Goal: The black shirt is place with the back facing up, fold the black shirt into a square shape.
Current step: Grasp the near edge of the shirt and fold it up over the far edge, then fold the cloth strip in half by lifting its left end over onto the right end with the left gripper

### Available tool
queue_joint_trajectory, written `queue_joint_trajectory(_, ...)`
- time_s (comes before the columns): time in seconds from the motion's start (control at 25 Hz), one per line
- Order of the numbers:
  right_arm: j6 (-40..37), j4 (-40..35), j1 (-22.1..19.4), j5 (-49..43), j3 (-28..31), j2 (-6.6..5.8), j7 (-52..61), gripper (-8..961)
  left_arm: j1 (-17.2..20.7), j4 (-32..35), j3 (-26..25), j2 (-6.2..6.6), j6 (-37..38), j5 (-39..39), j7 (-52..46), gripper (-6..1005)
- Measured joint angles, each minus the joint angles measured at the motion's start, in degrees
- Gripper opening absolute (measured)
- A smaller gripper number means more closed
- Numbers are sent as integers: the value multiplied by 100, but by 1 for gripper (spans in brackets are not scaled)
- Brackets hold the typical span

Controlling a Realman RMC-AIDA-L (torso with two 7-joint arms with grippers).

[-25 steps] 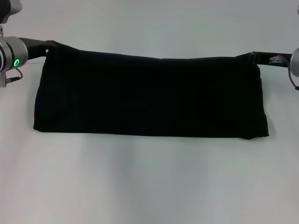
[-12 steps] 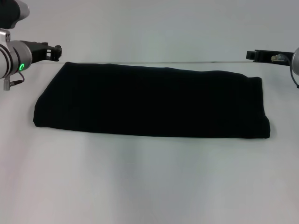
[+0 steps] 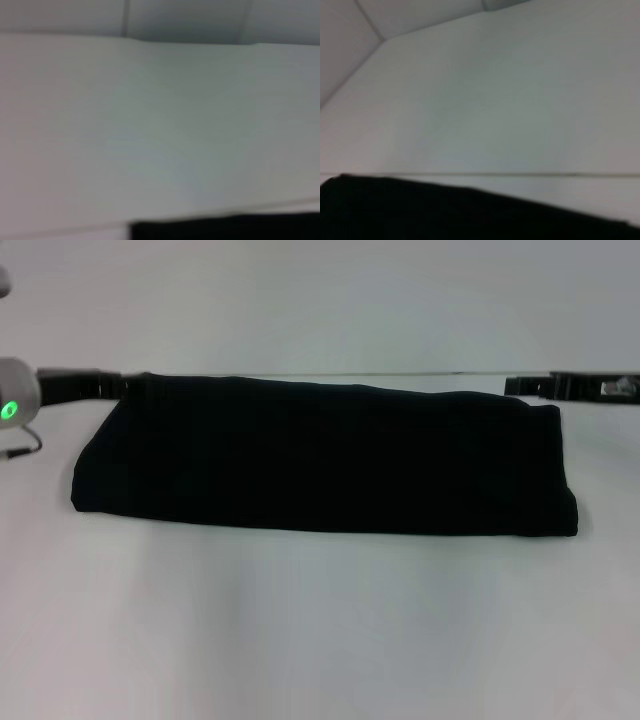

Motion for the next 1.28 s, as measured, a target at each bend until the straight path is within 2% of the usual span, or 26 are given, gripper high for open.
queue_joint_trajectory(0.04, -388, -91, -121, 138, -3, -17, -23, 588, 118, 211, -2, 8, 513, -12, -153, 742)
queue_joint_trajectory(0.16, -621, -214, -280, 290, -29, 19, -56, 660, 460, 716, -43, 9, 1689, -92, -430, 858)
queue_joint_trajectory(0.32, -611, -358, -427, 353, -27, 128, -158, 623, 831, 1044, -54, -14, 2521, -420, -456, 896)
queue_joint_trajectory(0.48, -582, -363, -433, 365, -7, 179, -340, 604, 1140, 1144, -58, -17, 3110, -922, -293, 933)
queue_joint_trajectory(0.72, -317, -365, -379, 365, -42, 206, -374, 603, 1345, 1100, -68, -55, 3232, -1128, -81, 952)
queue_joint_trajectory(1.16, -114, -343, -181, 364, -63, 257, -515, 629, 1567, 1076, -60, -145, 2968, -1098, 159, 952)
queue_joint_trajectory(1.28, -96, -335, -143, 364, -63, 262, -518, 710, 1652, 1086, -71, -166, 2821, -1097, 275, 953)
